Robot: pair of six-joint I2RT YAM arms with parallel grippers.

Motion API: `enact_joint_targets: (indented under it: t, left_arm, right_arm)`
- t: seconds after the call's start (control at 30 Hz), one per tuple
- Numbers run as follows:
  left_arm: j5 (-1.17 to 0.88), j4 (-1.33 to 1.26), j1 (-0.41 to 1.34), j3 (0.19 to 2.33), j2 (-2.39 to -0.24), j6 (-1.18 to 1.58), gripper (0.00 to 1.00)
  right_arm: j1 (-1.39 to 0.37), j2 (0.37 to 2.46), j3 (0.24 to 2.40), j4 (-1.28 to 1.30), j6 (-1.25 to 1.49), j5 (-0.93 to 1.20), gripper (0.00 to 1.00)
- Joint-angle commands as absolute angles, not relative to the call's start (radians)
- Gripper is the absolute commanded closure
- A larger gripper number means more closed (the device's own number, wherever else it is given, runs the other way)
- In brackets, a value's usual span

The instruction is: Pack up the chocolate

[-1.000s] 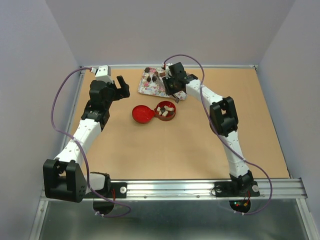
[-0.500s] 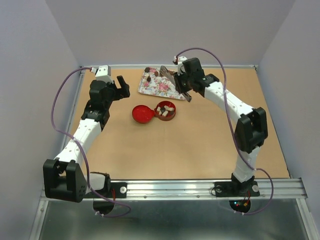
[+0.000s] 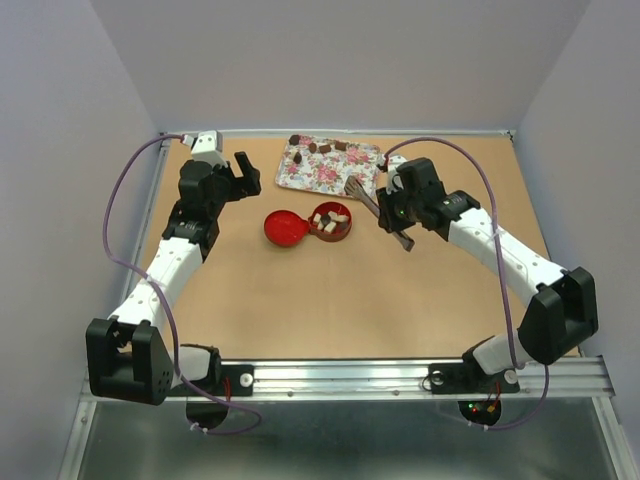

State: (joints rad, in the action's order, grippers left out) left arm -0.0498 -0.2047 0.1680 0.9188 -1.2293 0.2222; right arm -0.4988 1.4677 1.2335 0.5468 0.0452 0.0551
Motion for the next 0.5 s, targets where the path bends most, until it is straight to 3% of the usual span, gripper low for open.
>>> enact_joint_targets:
  t: [0.0, 0.47]
  left_arm:
    - [-0.061, -0.241, 0.164, 0.959, -1.193, 0.225, 0.01]
    - [-0.058, -0.23, 0.164, 0.968, -1.19, 0.225, 0.01]
  right_arm:
    - [-0.508, 1.431, 1.203, 0.529, 0.075, 0.12, 0.71]
    - [-0.532, 1.499, 1.192, 0.529, 0.071, 0.18, 0.71]
